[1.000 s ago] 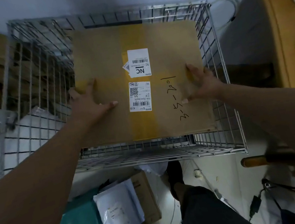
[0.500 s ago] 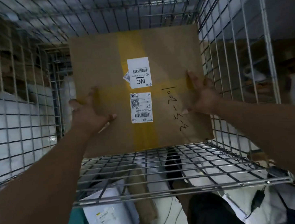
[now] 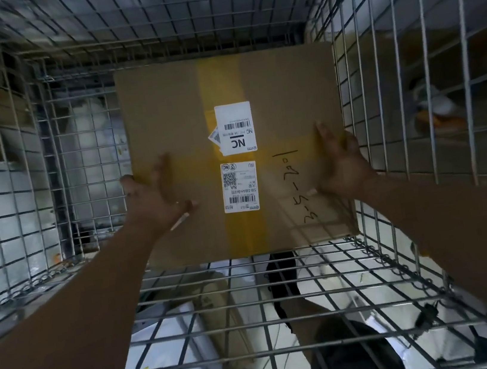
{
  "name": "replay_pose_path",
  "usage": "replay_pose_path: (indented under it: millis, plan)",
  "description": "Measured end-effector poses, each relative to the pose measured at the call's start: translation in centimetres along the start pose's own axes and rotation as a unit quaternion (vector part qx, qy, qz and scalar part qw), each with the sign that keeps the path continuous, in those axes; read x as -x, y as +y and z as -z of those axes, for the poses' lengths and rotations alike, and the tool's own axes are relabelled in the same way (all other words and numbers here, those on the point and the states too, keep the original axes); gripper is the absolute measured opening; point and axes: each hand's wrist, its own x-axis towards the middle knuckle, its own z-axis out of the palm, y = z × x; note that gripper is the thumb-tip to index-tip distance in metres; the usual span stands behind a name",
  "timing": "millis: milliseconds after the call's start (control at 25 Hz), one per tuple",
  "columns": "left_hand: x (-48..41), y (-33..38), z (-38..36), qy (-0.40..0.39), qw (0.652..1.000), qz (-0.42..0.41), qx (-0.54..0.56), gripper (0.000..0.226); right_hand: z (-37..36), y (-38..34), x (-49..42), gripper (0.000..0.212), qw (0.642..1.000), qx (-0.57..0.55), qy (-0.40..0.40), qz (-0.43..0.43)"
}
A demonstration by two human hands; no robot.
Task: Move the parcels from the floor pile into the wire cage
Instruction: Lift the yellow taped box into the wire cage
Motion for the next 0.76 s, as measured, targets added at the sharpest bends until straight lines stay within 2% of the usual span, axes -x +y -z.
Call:
replay_pose_path:
  millis: [280,480,600,760]
  plan:
    - [-1.2,-0.4,-2.7,-0.008,0.999,0.008,-0.034,0.116,-1.9,1.1,-1.9,0.138,0.999,0.034,0.000,-0.015]
    - [-1.7,-0.4,-4.2,-0.004,1.000,0.007,-0.027,0.117,-3.1,1.5,-3.7,0.143,0.996,0.079,-0.005,-0.036]
    - [-2.2,-0.7,-5.2,-0.002,1.000,0.004,-0.025,0.122,-3.6,1.8,-4.2,0.147,0.997,0.069,-0.003,-0.043]
    - [-2.7,-1.0,-6.2,-0.016,0.999,0.008,-0.035,0.127,-4.6,1.9,-4.3,0.146,0.995,0.082,0.030,-0.045]
